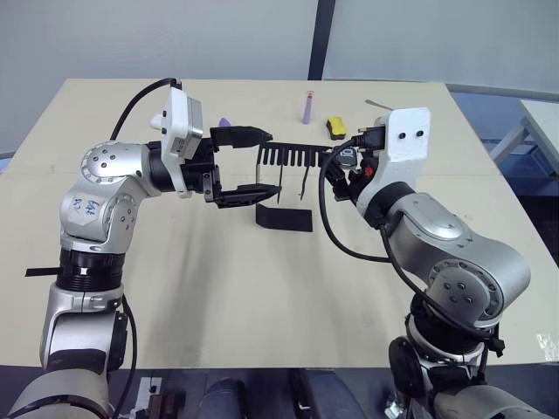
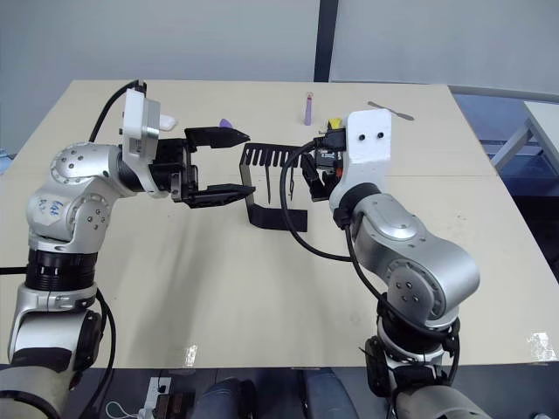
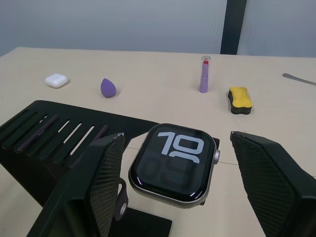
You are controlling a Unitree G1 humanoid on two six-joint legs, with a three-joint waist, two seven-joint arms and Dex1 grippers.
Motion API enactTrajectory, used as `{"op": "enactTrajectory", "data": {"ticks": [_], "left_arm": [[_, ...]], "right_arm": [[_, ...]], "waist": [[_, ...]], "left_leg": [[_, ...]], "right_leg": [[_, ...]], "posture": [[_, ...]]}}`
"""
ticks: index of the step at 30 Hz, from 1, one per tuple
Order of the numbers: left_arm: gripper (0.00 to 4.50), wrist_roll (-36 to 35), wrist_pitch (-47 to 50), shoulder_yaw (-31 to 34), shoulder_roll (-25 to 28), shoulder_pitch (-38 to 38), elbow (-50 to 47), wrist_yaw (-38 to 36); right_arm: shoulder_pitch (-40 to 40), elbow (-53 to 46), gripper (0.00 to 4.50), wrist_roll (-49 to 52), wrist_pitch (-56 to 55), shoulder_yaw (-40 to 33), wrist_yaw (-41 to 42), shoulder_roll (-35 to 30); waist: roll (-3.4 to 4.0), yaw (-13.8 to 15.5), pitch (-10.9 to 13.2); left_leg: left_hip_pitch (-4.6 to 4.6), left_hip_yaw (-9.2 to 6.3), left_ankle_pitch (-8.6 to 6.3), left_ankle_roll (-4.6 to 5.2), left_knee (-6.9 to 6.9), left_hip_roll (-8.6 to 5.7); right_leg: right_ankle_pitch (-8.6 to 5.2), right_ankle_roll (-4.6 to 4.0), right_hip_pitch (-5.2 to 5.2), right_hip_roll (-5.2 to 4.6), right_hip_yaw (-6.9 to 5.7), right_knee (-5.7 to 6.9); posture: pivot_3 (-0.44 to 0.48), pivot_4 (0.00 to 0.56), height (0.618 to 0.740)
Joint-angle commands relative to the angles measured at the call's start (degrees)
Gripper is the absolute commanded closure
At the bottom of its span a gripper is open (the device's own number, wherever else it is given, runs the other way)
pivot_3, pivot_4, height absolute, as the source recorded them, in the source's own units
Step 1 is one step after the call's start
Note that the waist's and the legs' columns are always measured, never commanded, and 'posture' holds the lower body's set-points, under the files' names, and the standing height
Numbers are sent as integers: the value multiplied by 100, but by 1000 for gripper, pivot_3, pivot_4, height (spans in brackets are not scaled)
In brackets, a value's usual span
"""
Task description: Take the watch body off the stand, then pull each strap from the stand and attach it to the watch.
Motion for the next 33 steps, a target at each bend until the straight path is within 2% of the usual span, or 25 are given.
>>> {"op": "enactTrajectory", "data": {"ticks": [1,4,5,8,9,17,24,28,31,33], "left_arm": [[0,-59,-19,152,65,-65,-231,40],[0,-59,-15,153,64,-84,-219,41],[0,-57,-16,152,63,-92,-215,42],[0,-48,-16,146,60,-139,-177,40],[0,-45,-11,142,58,-166,-157,39],[0,-141,149,154,89,-259,-145,-38],[0,-954,1125,215,339,-3,-842,-389],[0,-1099,1275,58,533,542,-1301,-625],[0,-843,976,-178,472,987,-1512,-669],[0,-582,659,-350,352,1237,-1557,-607]], "right_arm": [[-60,-166,857,-78,4,1,128,42],[-65,-159,857,-108,4,-3,156,54],[-69,-160,1418,-113,3,-6,165,54],[-125,-148,2654,-159,-32,10,225,-7],[-159,-146,2728,-173,-38,3,259,-34],[-378,-353,2728,-57,75,-369,637,-216],[-227,-852,2728,582,170,-1391,1504,-836],[603,-1186,2728,1183,-10,-2061,2301,-1454],[1740,-1318,2728,1239,-291,-2372,2562,-1685],[2542,-1320,2728,1059,-667,-2264,2627,-1697]], "waist": [[0,0,0],[0,0,0],[0,0,0],[0,0,0],[0,1,0],[1,-1,1],[2,4,2],[2,8,1],[2,17,1],[2,20,2]], "left_leg": [[0,0,0,0,0,0],[0,0,0,0,0,0],[0,0,0,0,0,0],[0,0,0,0,0,0],[0,0,0,0,0,0],[0,0,0,0,-2,0],[-2,-1,0,0,-7,0],[0,-1,0,0,-18,0],[2,-4,1,-1,-25,-1],[2,-4,1,-1,-25,-2]], "right_leg": [[0,0,0,0,0,0],[0,0,0,0,0,0],[0,0,0,0,0,0],[0,0,0,0,0,-1],[0,0,0,0,0,-1],[0,0,0,0,0,-2],[0,0,0,0,-1,-8],[0,0,2,0,0,-16],[0,0,7,1,-1,-26],[0,1,10,1,0,-29]], "posture": [[0,150,740],[0,150,740],[0,150,740],[0,150,740],[0,150,740],[0,150,740],[0,150,740],[0,150,740],[0,150,740],[0,150,740]]}}
